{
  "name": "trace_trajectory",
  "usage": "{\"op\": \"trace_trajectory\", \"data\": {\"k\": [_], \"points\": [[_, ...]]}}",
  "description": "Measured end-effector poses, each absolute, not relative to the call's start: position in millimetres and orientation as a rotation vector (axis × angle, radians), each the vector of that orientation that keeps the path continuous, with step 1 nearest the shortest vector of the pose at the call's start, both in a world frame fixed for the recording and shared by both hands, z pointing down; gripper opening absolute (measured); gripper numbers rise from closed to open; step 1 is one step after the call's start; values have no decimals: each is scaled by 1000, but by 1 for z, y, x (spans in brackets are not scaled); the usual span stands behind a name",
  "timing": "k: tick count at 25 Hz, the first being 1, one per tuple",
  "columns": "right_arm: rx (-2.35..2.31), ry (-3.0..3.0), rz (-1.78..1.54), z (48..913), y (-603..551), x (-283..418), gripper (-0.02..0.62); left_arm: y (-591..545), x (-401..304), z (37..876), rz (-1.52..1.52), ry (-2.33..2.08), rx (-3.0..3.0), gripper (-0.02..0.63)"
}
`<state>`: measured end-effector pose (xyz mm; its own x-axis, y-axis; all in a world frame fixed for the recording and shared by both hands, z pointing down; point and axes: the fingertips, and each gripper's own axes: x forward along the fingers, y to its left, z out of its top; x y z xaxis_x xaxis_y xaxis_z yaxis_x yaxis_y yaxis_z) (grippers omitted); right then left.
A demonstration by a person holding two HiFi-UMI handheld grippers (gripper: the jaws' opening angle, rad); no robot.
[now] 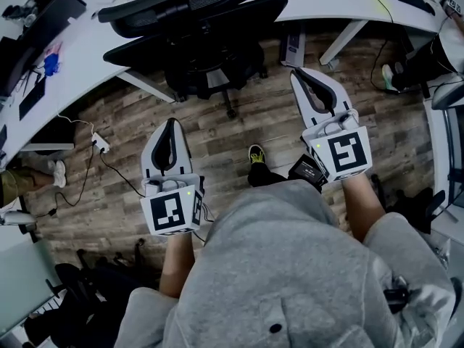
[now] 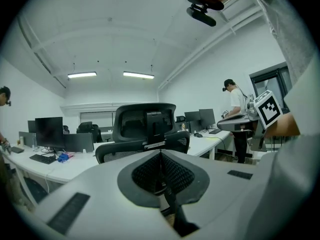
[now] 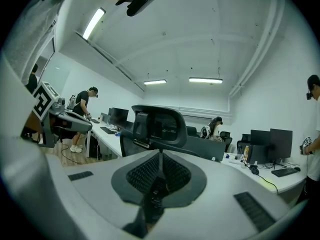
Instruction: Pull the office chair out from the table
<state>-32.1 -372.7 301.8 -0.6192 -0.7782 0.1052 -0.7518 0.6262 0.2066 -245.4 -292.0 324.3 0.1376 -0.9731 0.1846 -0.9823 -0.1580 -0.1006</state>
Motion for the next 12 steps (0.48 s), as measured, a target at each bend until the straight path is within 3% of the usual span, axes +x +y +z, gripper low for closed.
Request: {"op": "trace_trajectory", "data": {"k": [12], "points": [[1240, -2719, -254, 294, -440, -23, 40, -352, -235, 316, 345, -2079, 2332, 14]]}}
